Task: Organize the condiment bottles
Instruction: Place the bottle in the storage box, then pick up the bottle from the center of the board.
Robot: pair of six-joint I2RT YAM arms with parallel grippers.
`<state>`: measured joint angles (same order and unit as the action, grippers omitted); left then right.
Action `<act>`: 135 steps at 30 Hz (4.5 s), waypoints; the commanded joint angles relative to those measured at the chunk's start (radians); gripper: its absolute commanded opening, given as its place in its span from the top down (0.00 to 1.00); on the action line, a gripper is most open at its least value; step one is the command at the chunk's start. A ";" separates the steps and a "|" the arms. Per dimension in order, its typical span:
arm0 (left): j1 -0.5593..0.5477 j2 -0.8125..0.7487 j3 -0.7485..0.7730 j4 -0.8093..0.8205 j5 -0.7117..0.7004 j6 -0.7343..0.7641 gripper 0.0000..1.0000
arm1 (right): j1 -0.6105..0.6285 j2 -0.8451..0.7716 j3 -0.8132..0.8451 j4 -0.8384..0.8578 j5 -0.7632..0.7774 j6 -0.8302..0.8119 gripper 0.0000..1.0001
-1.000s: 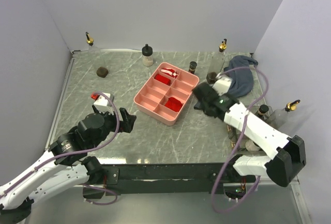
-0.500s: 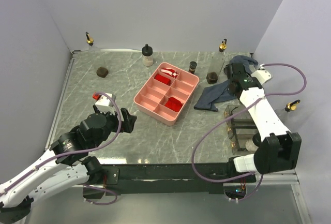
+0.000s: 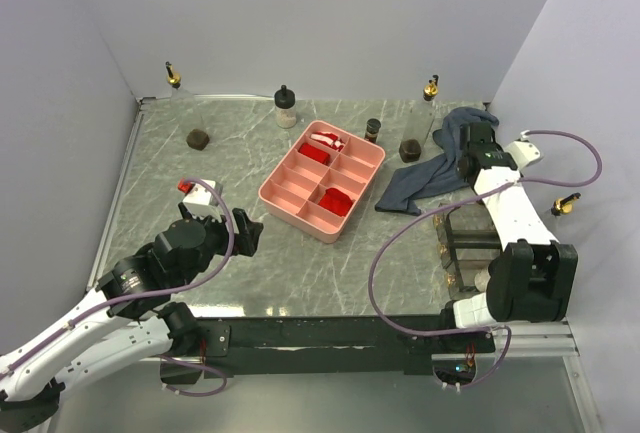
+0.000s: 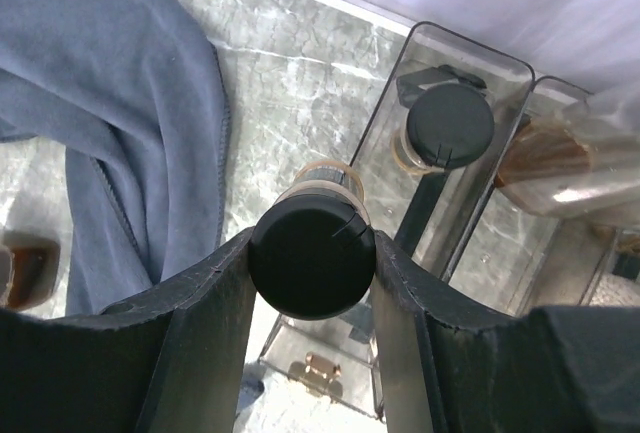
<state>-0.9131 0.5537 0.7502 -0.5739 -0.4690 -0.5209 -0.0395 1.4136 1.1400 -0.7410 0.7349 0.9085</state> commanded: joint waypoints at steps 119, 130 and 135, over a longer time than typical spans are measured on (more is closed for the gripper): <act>0.022 0.178 0.068 0.106 0.016 0.188 0.03 | 0.466 0.125 0.220 0.542 -0.412 -0.585 0.25; 0.022 0.167 0.032 0.075 0.072 0.180 0.03 | 0.483 0.456 0.509 0.475 -0.223 -0.611 0.28; 0.022 0.167 0.038 0.066 0.079 0.182 0.03 | 0.483 0.519 0.553 0.474 -0.163 -0.597 0.30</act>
<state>-0.8932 0.7246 0.7818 -0.5064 -0.4152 -0.3527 0.4419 1.9045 1.6192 -0.2867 0.4774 0.3141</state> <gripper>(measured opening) 0.969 0.703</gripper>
